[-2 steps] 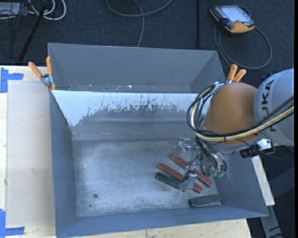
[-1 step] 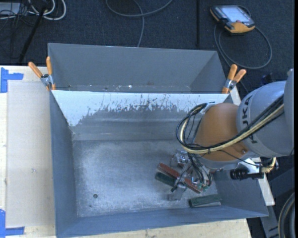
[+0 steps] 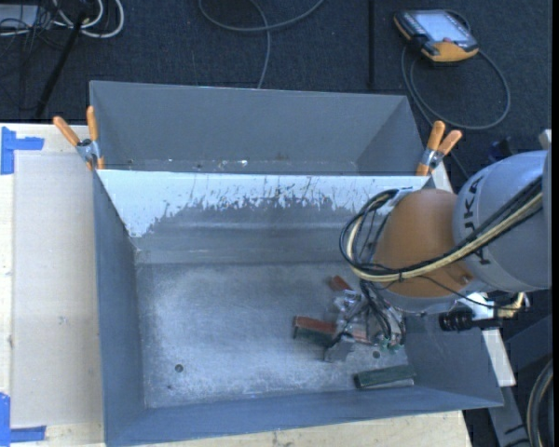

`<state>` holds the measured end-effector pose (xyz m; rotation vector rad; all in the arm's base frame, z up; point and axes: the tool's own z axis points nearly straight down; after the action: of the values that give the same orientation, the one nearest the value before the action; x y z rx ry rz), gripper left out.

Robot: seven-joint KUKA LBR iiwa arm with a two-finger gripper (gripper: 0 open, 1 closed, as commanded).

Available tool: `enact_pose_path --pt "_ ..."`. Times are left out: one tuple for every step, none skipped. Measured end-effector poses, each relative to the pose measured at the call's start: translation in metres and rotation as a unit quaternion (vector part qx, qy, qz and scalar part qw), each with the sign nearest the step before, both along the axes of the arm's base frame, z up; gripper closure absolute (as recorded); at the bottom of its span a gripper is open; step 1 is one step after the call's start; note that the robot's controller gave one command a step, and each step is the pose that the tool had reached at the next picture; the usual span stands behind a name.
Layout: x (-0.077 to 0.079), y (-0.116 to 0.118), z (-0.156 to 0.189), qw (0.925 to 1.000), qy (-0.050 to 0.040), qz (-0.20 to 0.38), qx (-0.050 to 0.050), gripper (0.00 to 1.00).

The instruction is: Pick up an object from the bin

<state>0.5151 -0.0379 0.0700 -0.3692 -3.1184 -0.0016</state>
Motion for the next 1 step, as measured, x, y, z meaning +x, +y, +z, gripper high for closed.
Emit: enact_pose_path --pt "0.0 0.0 0.0 1.0 0.0001 0.0 0.0 1.0"
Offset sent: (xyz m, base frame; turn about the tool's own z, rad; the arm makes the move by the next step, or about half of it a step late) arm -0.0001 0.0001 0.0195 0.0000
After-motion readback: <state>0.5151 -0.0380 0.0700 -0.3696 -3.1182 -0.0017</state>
